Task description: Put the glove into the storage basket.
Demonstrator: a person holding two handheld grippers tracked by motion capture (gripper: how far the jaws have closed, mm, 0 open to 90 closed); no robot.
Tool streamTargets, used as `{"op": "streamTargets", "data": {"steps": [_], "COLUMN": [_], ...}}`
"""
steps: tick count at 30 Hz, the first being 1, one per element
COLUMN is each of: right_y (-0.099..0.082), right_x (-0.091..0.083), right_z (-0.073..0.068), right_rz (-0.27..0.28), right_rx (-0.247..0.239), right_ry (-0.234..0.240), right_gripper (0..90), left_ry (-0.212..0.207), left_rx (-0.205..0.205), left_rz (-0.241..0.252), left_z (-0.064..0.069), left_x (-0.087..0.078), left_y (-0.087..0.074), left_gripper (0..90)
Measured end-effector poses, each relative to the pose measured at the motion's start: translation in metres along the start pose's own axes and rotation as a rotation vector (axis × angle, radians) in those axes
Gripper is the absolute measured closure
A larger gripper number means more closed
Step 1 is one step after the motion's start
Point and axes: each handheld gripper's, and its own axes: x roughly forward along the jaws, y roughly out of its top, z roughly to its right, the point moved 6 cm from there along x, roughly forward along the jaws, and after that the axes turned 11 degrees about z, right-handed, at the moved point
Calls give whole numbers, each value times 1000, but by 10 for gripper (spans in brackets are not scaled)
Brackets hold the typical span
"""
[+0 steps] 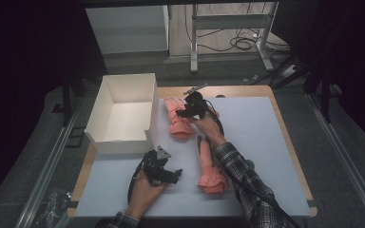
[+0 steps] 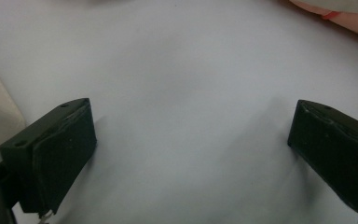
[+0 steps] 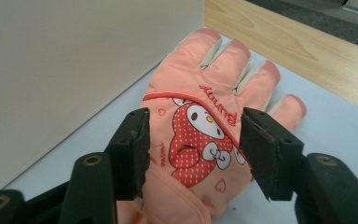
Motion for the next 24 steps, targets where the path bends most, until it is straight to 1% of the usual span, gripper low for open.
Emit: {"op": "streamTargets", "data": {"steps": [2,3,4,6,7,8,9,10,11,12,13,14,15,17,20,24], "right_y": [-2,-5,-5,-9,-13,-13,-15,-17,-17,-17,-17,-17,-17,-15,-15,-11], "right_x": [7,13,13,19,23,23,25,26,26,26,25,25,25,21,19,12], "right_z": [1,1,1,3,4,4,4,4,4,3,1,1,1,-1,0,-1], "right_rz": [-17,-34,-34,-58,-74,-74,-79,-92,-93,-93,-93,-93,-97,-102,-102,-101], "right_rx": [-6,-5,-5,-17,-26,-26,-20,-4,2,6,2,2,-2,-16,-8,-1], "right_ry": [-10,-12,-12,-27,-38,-38,-34,-24,-17,-15,-14,-14,-16,-28,-29,-16], "right_gripper": [406,372,372,348,352,352,385,471,538,585,682,682,716,824,847,859], "left_ry": [0,0,0,0,0,0,0,0,0,0,0,0,0,0,0,0], "left_rx": [1,1,1,1,1,1,1,1,1,1,1,1,1,2,1,-4], "left_rz": [0,0,0,0,-1,-1,-1,-1,-1,-1,-1,-1,-1,-1,-1,-1], "left_z": [0,0,0,0,0,0,0,0,0,0,0,0,0,0,0,0], "left_x": [0,0,0,0,0,0,0,0,0,0,0,0,0,0,0,0], "left_y": [0,0,0,0,0,0,0,0,0,0,0,0,0,0,0,0], "left_gripper": [10,10,10,10,10,10,10,10,10,9,10,9,9,10,10,9]}}
